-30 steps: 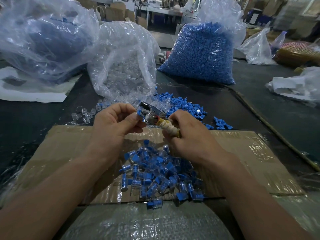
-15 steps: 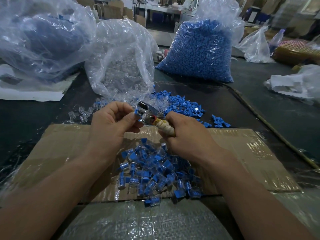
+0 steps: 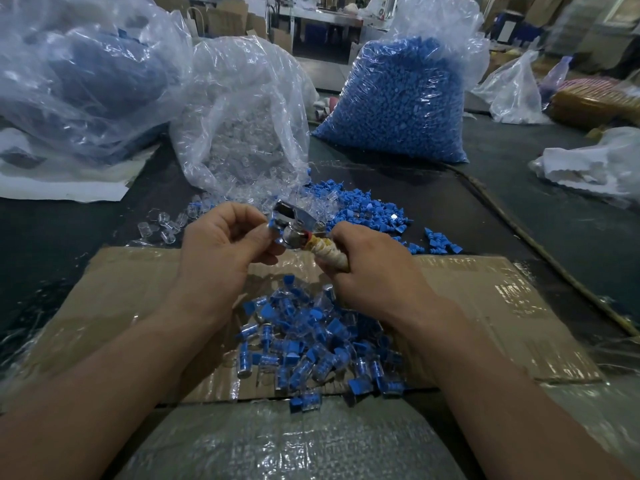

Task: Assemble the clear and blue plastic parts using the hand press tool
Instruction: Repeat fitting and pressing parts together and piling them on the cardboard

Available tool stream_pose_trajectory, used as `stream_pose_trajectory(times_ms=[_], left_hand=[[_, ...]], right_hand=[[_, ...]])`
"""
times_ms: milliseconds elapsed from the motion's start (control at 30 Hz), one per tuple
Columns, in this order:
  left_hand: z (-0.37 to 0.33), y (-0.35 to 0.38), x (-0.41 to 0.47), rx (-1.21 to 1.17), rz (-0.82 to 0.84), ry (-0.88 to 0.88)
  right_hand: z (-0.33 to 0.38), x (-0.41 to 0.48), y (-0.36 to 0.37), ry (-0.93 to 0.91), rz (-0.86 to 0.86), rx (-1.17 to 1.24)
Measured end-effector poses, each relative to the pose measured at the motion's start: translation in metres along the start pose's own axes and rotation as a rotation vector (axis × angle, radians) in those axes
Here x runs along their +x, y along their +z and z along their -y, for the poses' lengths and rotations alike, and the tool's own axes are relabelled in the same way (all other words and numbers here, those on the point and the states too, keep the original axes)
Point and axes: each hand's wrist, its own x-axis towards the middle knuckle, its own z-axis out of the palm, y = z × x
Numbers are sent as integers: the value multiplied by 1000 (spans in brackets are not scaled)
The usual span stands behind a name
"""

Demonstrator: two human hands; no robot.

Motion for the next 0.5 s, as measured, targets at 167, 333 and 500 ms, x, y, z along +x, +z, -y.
stream_pose_trajectory(times_ms=[167,333,500], left_hand=[[1,-3,2,-33,-54,-35],[-2,-5,0,-20,1,-42],[-6,-3,-4,5,210,-120]], right_hand=[[-11,1,-8,18,43,0],[-20,2,-10,90,112,-39],[-22,3,-12,97,152,-26]])
